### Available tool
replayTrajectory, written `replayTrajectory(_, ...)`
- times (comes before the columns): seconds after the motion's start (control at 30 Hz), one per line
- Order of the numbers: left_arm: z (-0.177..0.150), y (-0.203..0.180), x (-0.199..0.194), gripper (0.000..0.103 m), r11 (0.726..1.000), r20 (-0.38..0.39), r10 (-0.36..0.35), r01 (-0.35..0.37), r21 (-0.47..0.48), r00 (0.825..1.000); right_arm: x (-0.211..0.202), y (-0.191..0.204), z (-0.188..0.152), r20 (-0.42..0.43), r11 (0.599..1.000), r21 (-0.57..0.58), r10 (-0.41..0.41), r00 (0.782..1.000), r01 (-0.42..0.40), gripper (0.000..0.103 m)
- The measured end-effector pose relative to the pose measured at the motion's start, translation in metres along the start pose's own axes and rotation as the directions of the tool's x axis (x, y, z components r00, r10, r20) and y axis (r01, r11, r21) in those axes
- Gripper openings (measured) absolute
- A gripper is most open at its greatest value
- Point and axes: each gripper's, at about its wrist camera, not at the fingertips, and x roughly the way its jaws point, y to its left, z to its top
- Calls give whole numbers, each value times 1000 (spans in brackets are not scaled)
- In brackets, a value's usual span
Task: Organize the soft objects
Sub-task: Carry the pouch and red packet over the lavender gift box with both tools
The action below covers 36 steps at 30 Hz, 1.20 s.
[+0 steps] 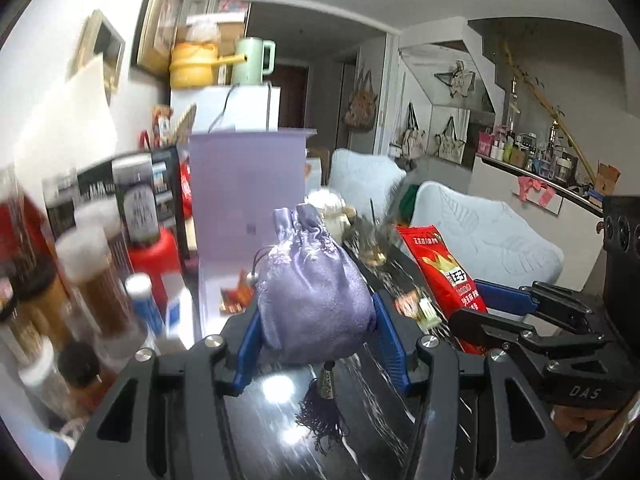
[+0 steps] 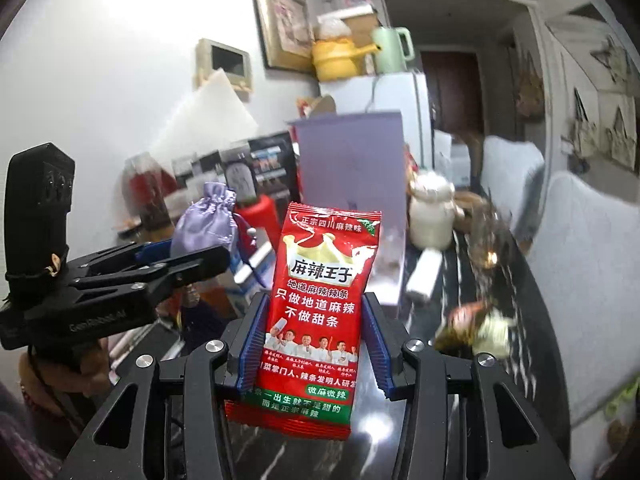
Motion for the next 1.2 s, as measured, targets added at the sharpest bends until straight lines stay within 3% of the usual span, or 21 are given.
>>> replayTrajectory(0.43, 84, 30, 32, 52, 999, 112, 9, -15, 48, 994, 42, -1, 86, 105, 994, -87, 70, 992, -61, 46)
replayTrajectory(0.67, 123, 55, 74, 52, 992, 152, 111, -119, 44, 982, 84, -14, 131, 135, 994, -98, 68, 989, -55, 46)
replayTrajectory(0.73, 131, 66, 89, 52, 993, 148, 109, -113, 17, 983, 97, -17, 141, 137, 994, -101, 65, 989, -51, 46)
replayTrajectory(1.0, 127, 84, 152, 52, 990, 87, 144, -144, -4, 986, 151, -38, 159, 133, 994, -106, 33, 990, -19, 46)
replayTrajectory(1.2, 104, 95, 202, 52, 987, 1, 154, -154, -38, 988, 196, -60, 148, 66, 998, -70, 6, 998, -2, 46)
